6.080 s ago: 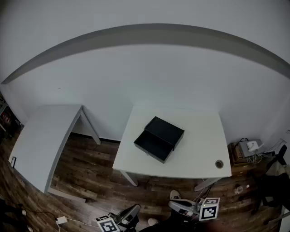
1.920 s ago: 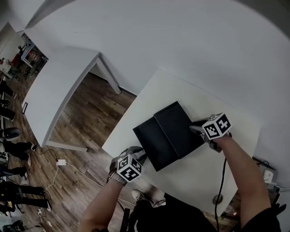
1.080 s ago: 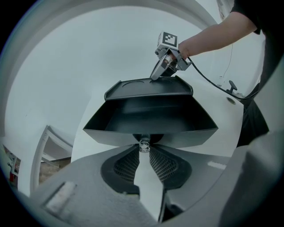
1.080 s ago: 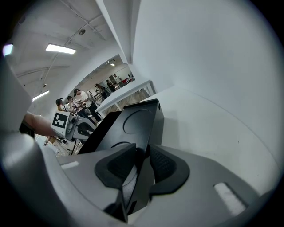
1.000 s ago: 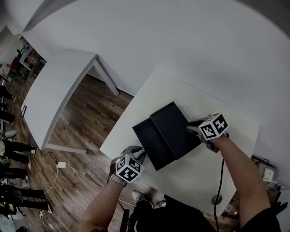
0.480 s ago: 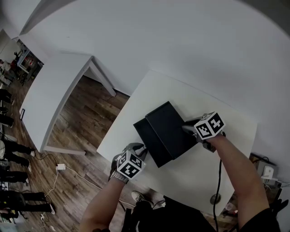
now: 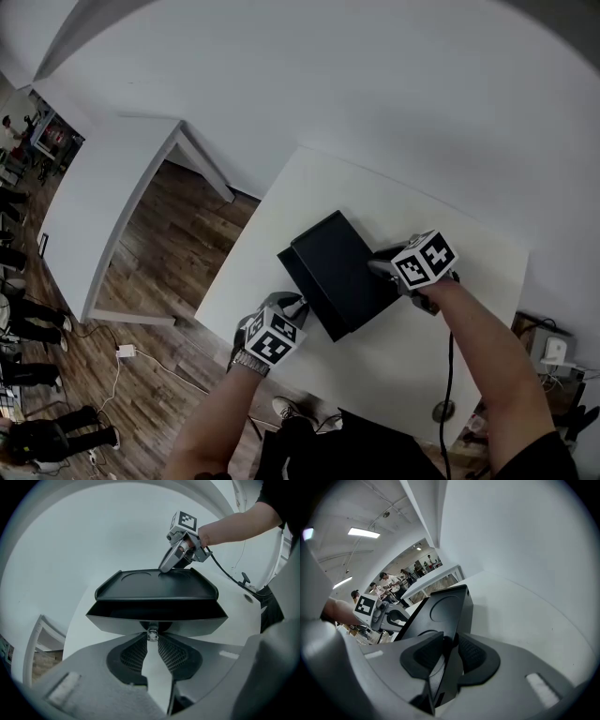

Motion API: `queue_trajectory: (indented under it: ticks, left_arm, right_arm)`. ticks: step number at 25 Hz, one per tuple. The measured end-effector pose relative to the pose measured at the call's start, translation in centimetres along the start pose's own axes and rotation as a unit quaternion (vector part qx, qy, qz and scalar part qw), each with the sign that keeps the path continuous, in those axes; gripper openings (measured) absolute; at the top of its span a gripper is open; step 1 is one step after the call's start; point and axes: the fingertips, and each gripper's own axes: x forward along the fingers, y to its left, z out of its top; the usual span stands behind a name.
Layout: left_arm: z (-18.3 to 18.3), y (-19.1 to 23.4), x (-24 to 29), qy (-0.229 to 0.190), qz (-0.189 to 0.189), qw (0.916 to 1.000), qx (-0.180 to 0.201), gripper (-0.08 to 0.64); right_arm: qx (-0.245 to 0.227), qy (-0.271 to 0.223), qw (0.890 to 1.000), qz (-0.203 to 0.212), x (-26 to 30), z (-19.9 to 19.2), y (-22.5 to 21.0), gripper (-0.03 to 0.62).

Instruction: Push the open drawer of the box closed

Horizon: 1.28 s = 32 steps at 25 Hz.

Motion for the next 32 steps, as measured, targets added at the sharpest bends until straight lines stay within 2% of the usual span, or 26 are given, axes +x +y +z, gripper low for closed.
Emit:
queue_trajectory:
  ticks: [17,32]
  left_arm:
    - [2.7,-0.3,1.8,-0.012,-0.017,0.9998,0.002,0.075]
    - [3.2,-0.4,2.6,-0.011,-0.029,0.9995,0.008,0.074]
  right_arm:
    - [0.011,-0.009,1.0,0.011,0.0,0.1,0.1,0.103]
    - [0.012,-0.013,1.0,0.015,0.1,-0.1,0.0,0.104]
